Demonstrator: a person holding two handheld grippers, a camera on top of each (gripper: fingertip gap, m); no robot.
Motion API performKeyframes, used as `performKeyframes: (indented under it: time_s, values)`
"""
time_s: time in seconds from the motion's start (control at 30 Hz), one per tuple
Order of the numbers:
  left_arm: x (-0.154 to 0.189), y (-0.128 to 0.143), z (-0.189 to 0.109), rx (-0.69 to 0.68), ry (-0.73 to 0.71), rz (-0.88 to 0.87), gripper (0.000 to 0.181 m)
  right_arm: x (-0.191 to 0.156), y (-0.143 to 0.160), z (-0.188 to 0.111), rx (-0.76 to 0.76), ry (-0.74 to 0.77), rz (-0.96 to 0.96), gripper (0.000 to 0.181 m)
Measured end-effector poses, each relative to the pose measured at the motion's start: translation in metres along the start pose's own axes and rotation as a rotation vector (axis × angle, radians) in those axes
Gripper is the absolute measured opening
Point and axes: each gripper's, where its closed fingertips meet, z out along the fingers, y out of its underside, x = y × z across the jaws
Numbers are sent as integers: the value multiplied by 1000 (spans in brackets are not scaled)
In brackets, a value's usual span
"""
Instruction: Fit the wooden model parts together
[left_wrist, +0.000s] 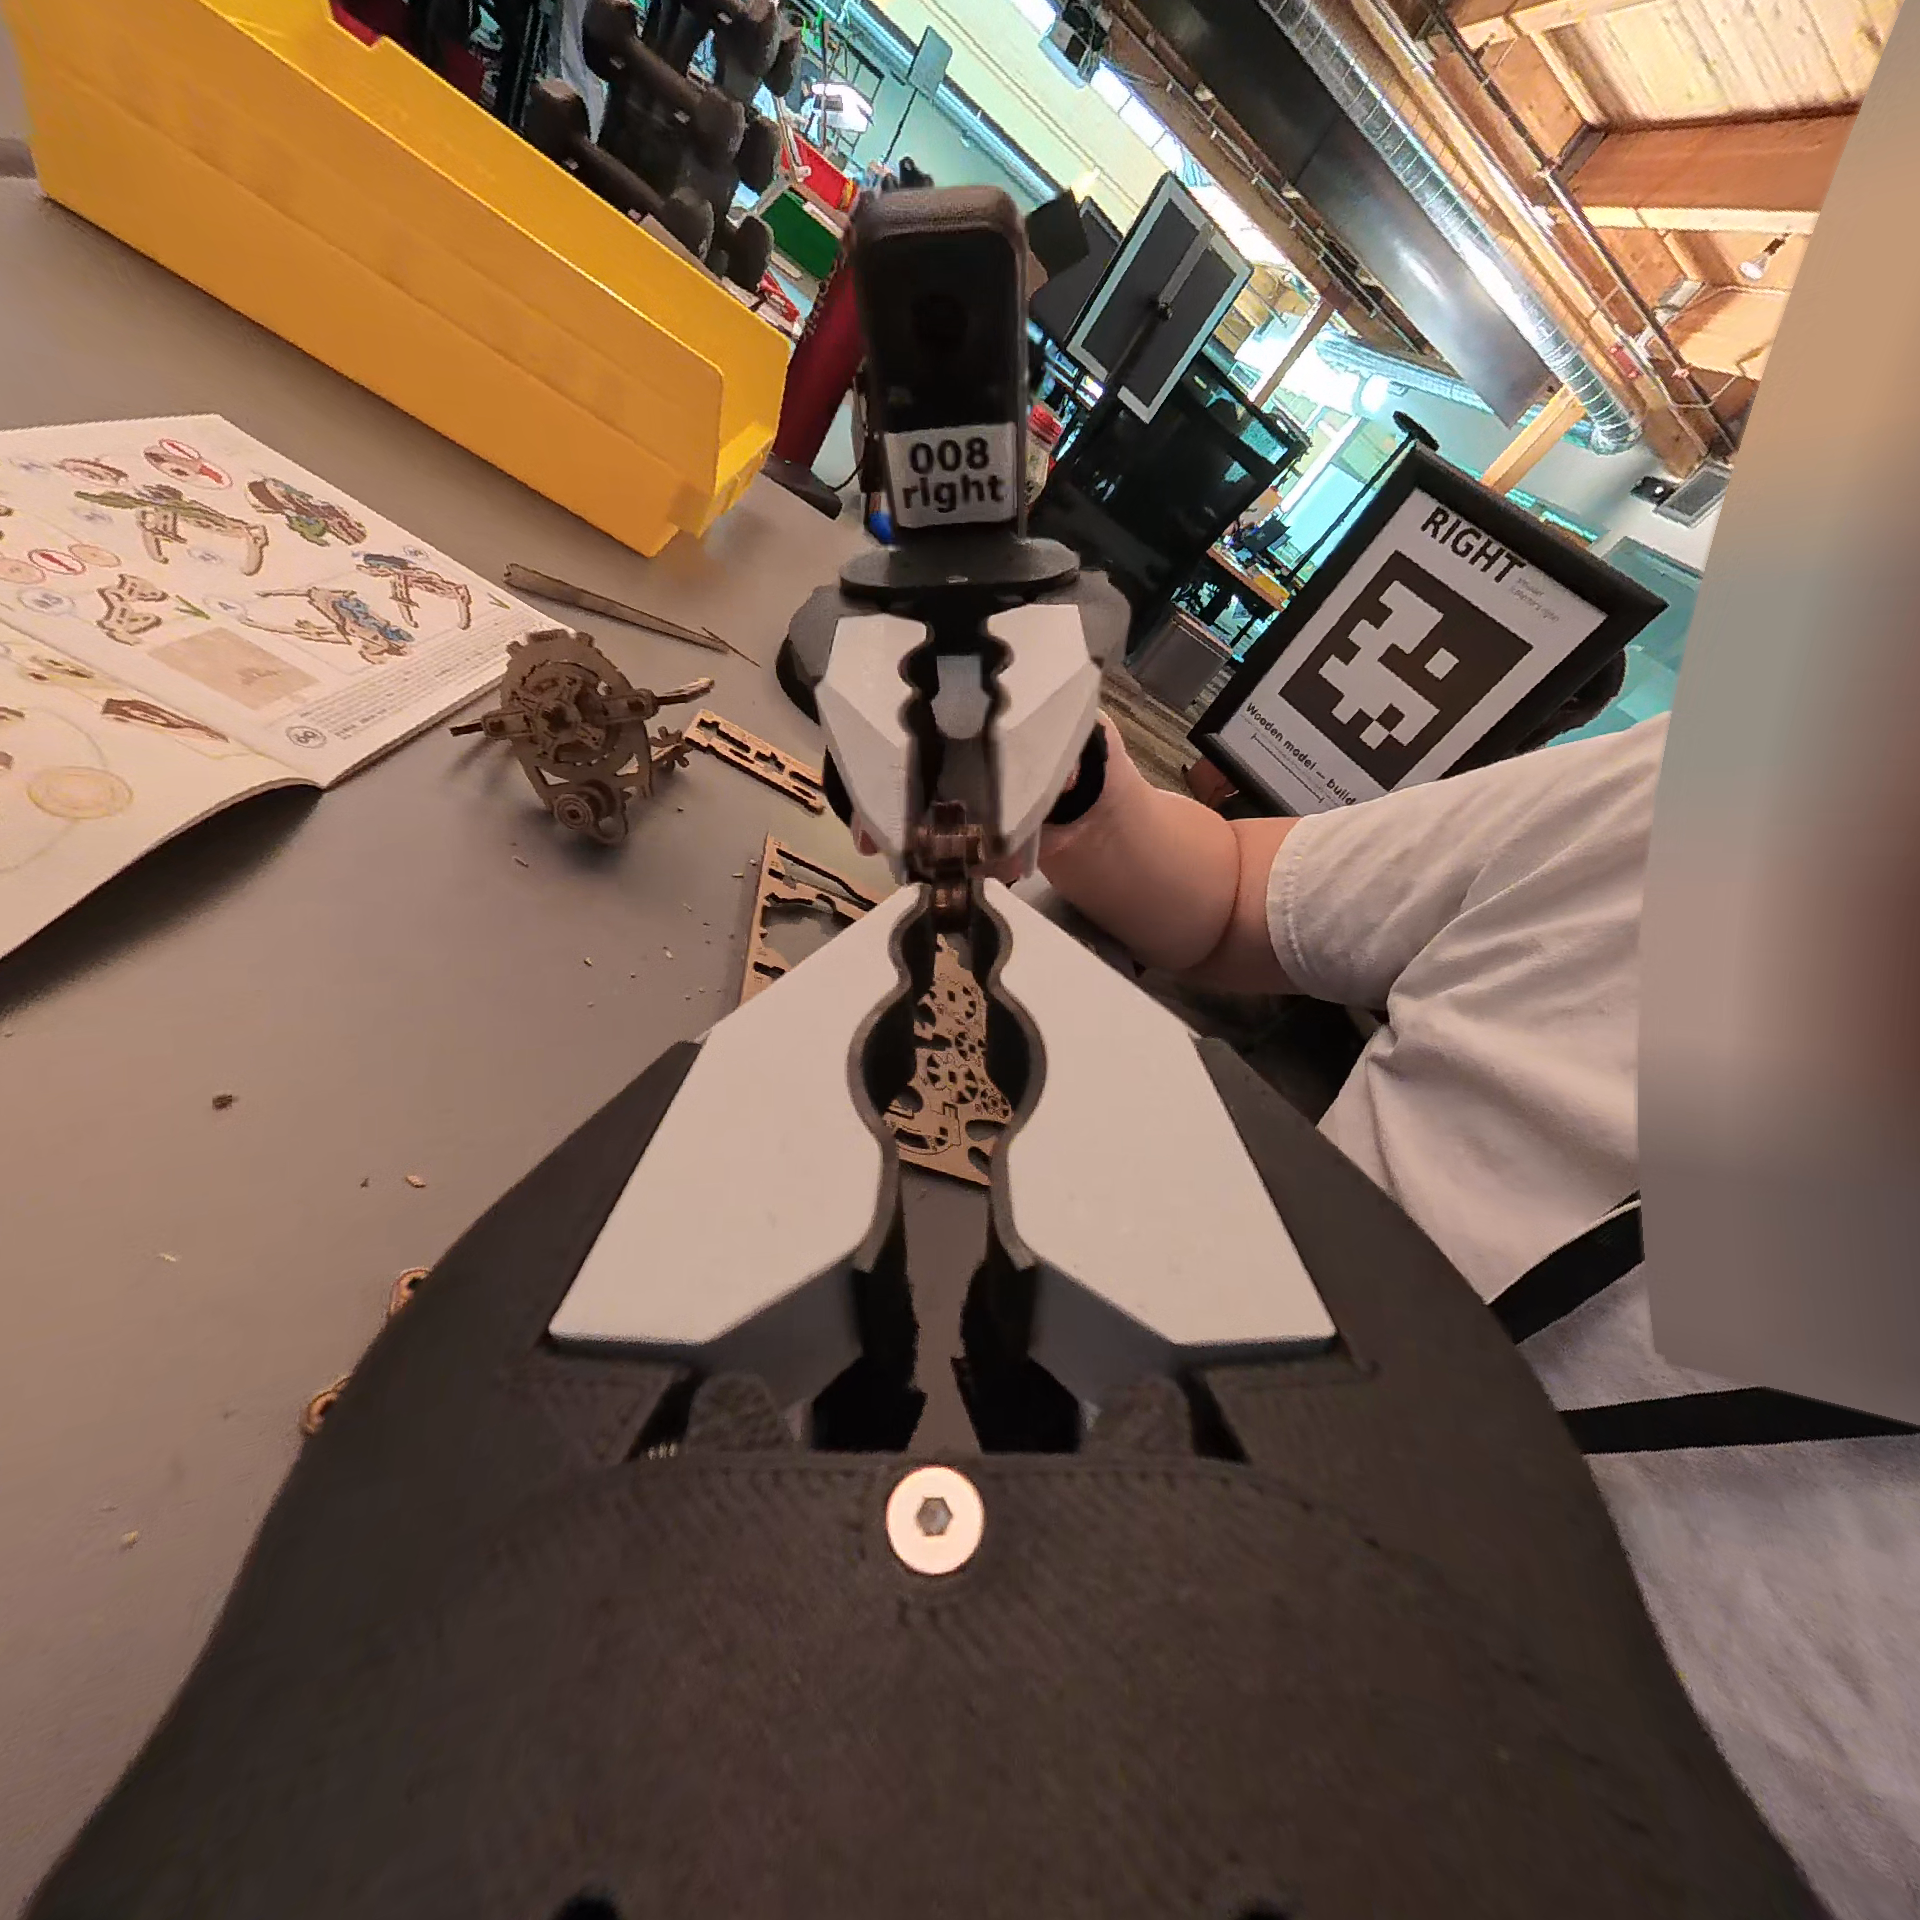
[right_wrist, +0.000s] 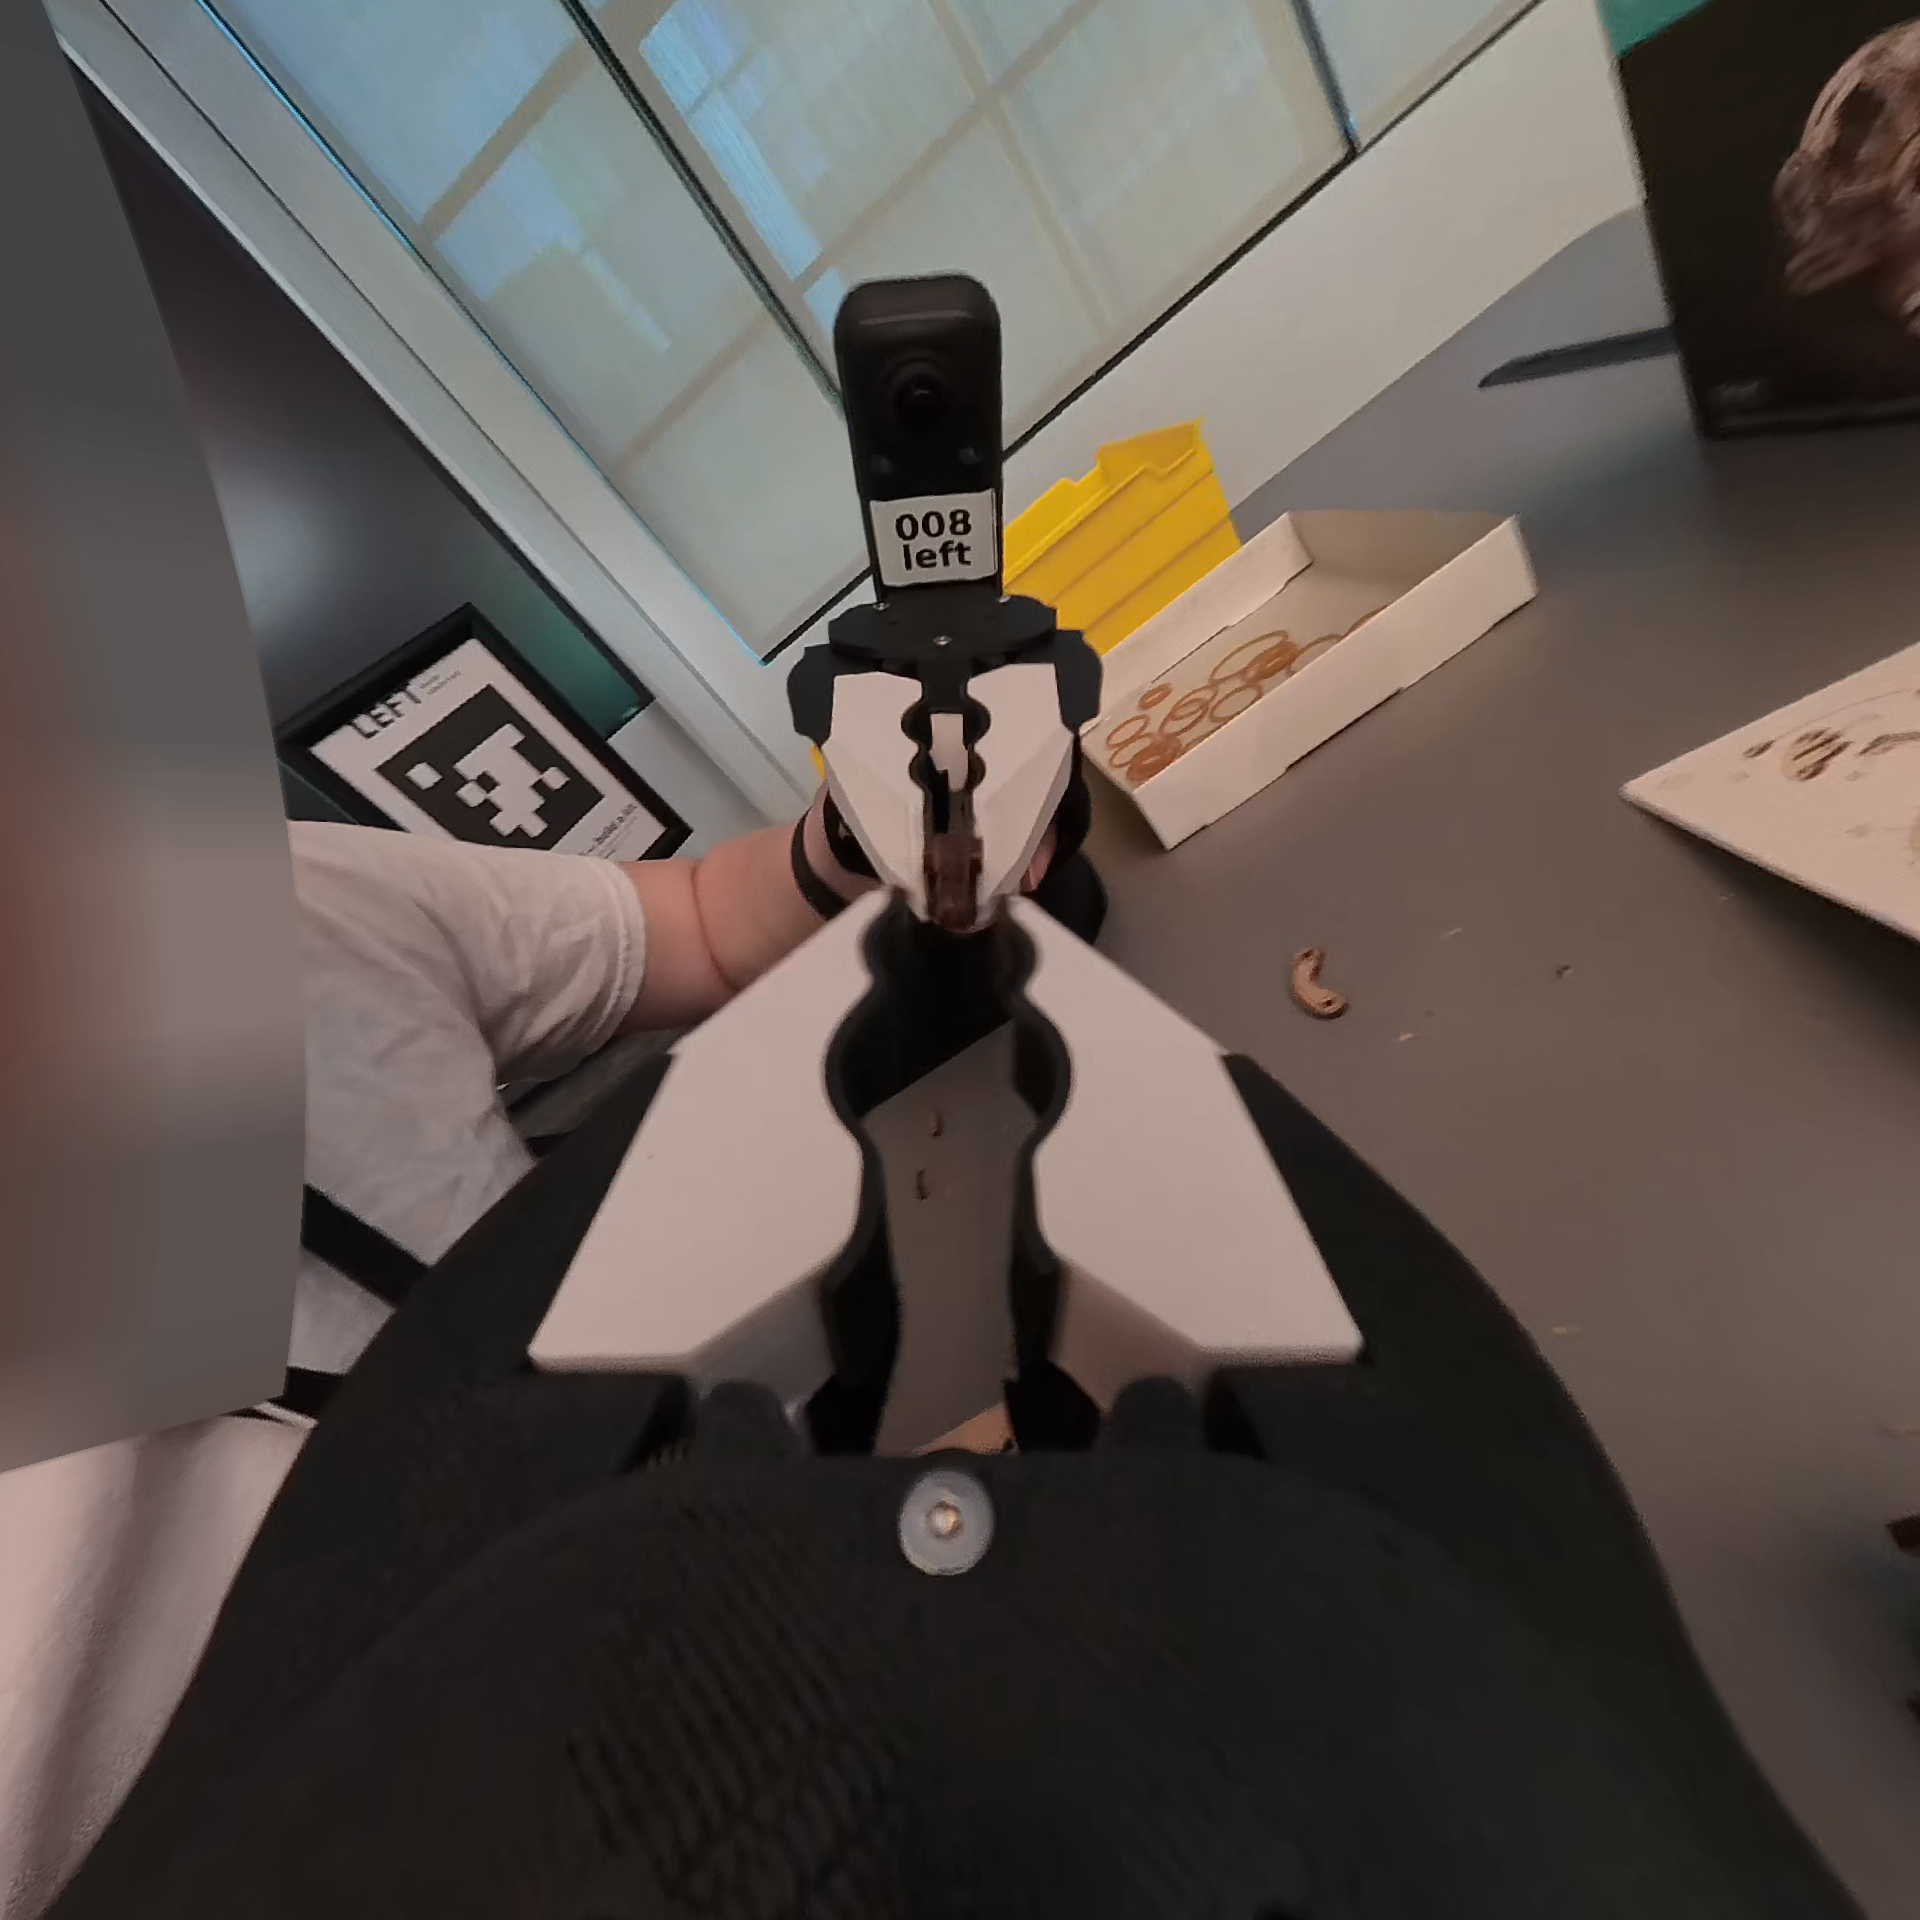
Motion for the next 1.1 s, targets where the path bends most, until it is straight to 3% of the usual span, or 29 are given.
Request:
performKeyframes:
  time_s: [0.17, 0.33, 0.5, 0.63, 0.77, 1.1]
  values:
    - [-14, -22, -24, 65, -49, -1, 3, 9, 1, -7, -64, 109, -199, 16]
    - [-14, -52, -56, 119, -112, 48, 2, 25, 51, 3, -399, 240, -462, 10]
    - [-3, -71, -72, 143, -156, 109, 3, -23, 87, 44, -524, 114, -570, 9]
    - [12, -76, -74, 146, -125, 113, 3, -17, 136, 51, -775, 203, -736, 9]
    - [24, -78, -72, 145, -101, 125, 3, -14, 152, 57, -767, 243, -696, 9]
    - [42, -77, -67, 123, -49, 129, 3, -11, 158, 66, -741, 281, -623, 5]
